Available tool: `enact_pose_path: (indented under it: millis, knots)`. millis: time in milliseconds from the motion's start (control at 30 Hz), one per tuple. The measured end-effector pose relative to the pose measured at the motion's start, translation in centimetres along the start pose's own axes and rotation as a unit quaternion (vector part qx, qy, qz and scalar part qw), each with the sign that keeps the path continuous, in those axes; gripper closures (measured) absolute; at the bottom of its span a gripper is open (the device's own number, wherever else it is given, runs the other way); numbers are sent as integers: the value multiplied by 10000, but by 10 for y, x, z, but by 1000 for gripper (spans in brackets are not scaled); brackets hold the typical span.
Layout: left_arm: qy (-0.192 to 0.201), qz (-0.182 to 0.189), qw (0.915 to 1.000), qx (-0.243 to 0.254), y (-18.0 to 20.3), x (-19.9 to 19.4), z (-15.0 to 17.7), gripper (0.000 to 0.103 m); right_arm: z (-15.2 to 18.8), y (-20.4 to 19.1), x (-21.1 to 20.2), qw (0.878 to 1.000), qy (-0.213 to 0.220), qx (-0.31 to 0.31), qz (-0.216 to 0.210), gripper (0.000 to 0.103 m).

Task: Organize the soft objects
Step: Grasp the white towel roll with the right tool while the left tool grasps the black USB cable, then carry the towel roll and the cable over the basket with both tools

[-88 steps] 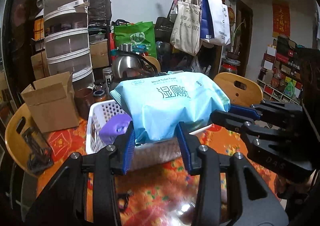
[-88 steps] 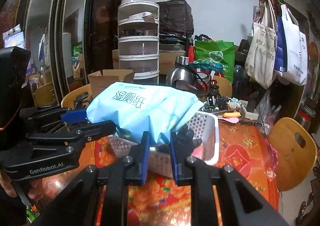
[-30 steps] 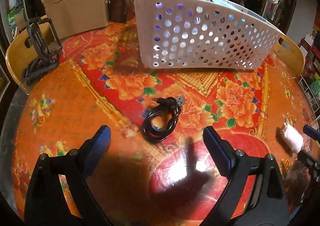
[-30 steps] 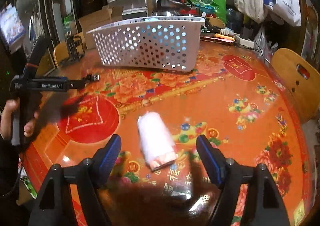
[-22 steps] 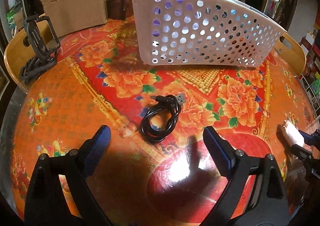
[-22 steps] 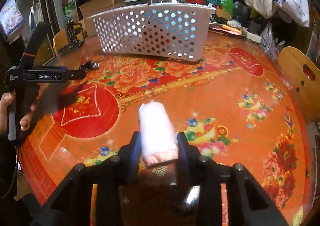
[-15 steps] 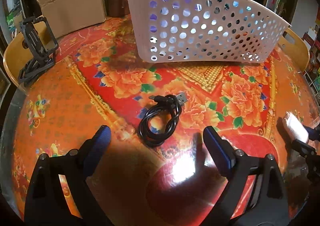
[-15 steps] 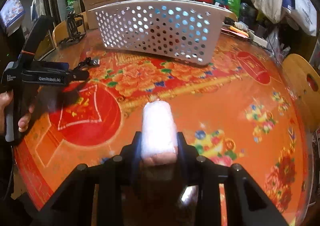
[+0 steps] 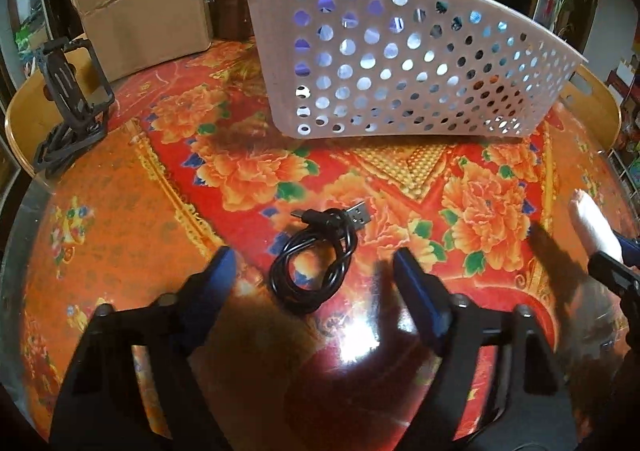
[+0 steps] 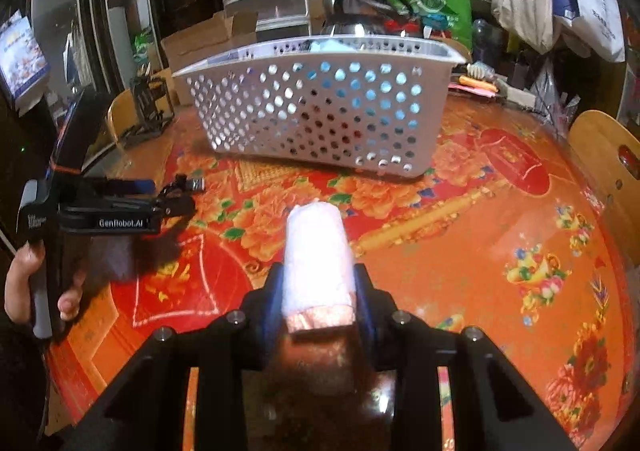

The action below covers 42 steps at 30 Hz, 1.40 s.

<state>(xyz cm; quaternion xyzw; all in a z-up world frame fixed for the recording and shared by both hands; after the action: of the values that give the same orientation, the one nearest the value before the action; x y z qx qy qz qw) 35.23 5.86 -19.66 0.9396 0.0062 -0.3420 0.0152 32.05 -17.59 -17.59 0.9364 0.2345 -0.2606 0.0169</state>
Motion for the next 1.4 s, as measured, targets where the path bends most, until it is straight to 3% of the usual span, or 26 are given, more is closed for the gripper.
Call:
enact_pose_path:
  millis: [33,67,233,267,300,400,633,867,1400]
  knots:
    - [18,28,10000,-25,0,-1,0,51,0,1,1,10000,-4,8,14,71]
    - [38,37,10000,-37,0,-1,0,65,-1,2,1,10000,8,48,-1,71]
    - [191,24,9998,82,4,-7,-2,74,-4,3,-2,9999,134,52,42,71]
    - [201,36,9998,76,5,-9,-2,91,-5,3,-2,9999,156,55,50,71]
    - [230,33,9997,50,4,-10,-2,96,-5,4,-3,9998,179,69,68,71]
    - [516,-70,9986,17,-1,-23,-7,96,-6,6,-3,9997,216,116,76,71]
    - [527,3,9986,-77,-4,-28,-7,96,-7,7,-5,9995,267,131,104,71]
    - [871,-1,9962,-95,-6,-45,-13,96,-9,10,-9,9990,373,212,114,71]
    - [1015,-42,9948,-91,-7,-61,-15,96,-10,11,-11,9986,423,261,185,71]
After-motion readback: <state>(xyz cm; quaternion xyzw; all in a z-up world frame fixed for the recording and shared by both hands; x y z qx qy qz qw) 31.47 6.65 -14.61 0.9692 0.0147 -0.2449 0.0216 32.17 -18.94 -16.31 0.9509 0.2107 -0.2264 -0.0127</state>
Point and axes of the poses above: each gripper's, at about its wrist camera, not at the fingertips, and x roughly the way its jaws point, y to its right, z to its underside, the point moved 9 cm from there along x, roughly the way its jaws point, and after that the axes turned 14 degrees about y, right-handed, at the moved point
